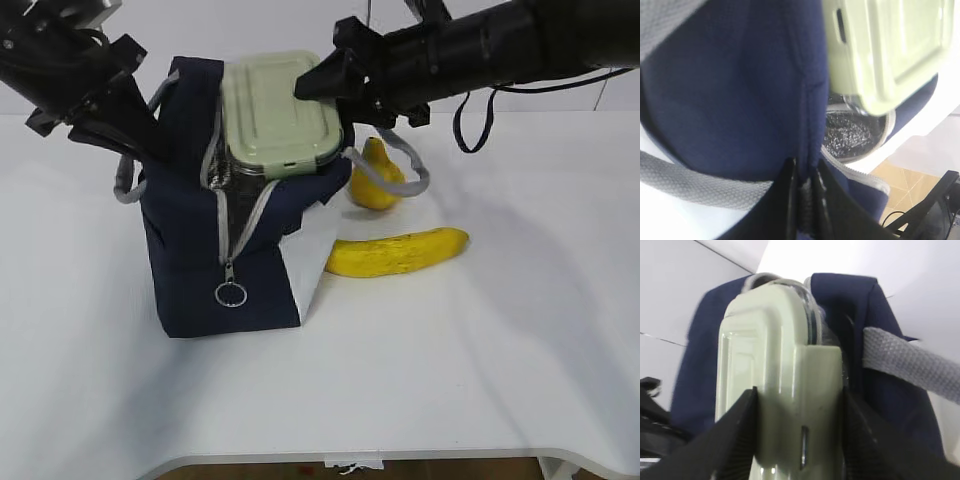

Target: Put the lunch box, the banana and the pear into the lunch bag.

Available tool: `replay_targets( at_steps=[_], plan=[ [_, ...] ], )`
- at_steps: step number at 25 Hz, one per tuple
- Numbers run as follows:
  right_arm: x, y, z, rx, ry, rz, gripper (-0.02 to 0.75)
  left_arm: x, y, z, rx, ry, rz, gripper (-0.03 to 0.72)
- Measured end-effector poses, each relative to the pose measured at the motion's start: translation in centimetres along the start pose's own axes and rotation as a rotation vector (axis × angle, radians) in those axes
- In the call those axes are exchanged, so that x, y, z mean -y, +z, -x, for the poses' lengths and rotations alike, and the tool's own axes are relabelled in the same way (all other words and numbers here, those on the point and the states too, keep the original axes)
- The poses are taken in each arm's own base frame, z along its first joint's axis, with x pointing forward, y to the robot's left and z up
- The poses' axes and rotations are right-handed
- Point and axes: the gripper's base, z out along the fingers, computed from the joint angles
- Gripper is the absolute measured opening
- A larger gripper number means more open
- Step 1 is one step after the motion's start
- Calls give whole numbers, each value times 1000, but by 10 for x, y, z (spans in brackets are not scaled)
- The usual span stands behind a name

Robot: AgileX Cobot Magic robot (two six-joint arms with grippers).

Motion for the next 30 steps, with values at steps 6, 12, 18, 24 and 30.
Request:
replay_targets(
  at_steps=[6, 12, 18, 24, 30],
  plan=[
    [-6, 8, -5, -14, -35, -19, 364, 1, 0, 0, 1, -5, -15, 15],
    [-15, 27, -19, -58, -50, -6, 364, 9, 0, 3, 33, -35, -105, 15],
    [-10, 40, -29, -92, -41, -9, 364, 13, -1, 5, 52, -35, -152, 15],
    [4, 52, -35, -93, -13, -41, 364, 10, 0, 4, 37, -8, -110, 15],
    [6, 62, -42, -110, 6, -29, 364, 2, 0, 1, 6, 27, -29, 15]
  ],
)
